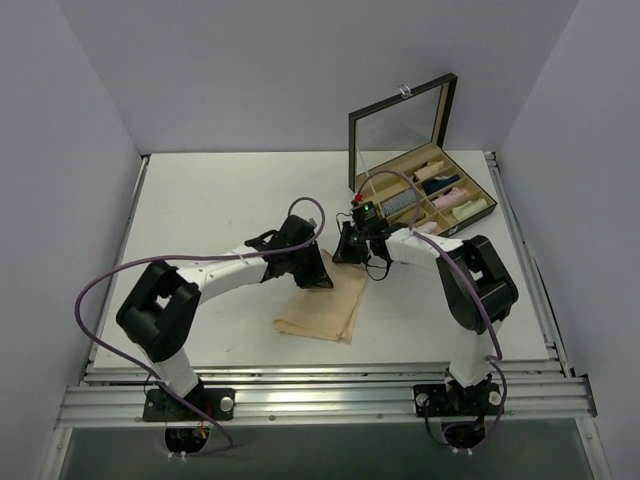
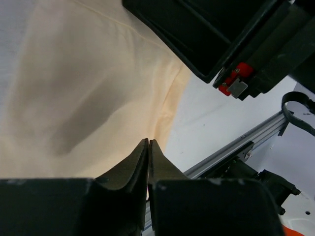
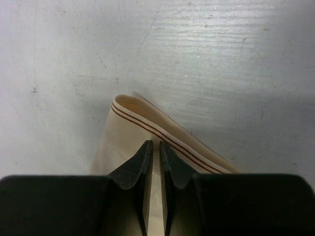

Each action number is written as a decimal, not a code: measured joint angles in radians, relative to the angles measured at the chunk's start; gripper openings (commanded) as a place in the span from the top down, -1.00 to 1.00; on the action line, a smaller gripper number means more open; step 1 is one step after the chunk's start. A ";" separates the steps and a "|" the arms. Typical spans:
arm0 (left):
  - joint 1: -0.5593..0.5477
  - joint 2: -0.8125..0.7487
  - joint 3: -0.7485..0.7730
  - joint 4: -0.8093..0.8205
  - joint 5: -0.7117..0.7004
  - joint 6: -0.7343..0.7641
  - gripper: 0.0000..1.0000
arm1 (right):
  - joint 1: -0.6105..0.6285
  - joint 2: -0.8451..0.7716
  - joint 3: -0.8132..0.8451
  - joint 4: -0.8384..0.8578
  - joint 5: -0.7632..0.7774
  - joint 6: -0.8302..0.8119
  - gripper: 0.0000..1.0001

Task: Roll the underwear
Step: Fold the underwear

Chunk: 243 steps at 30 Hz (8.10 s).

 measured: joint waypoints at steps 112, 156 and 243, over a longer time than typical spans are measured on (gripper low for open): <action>0.086 0.175 0.166 -0.328 -0.080 0.114 0.69 | 0.124 -0.478 -0.346 -0.272 0.008 0.085 0.49; 0.070 0.199 0.134 -0.293 -0.077 0.112 0.70 | 0.277 -0.409 -0.391 -0.346 0.167 0.192 0.96; 0.080 -0.146 0.025 -0.401 -0.074 -0.023 0.84 | -0.025 -0.142 0.129 -0.262 0.031 -0.027 0.54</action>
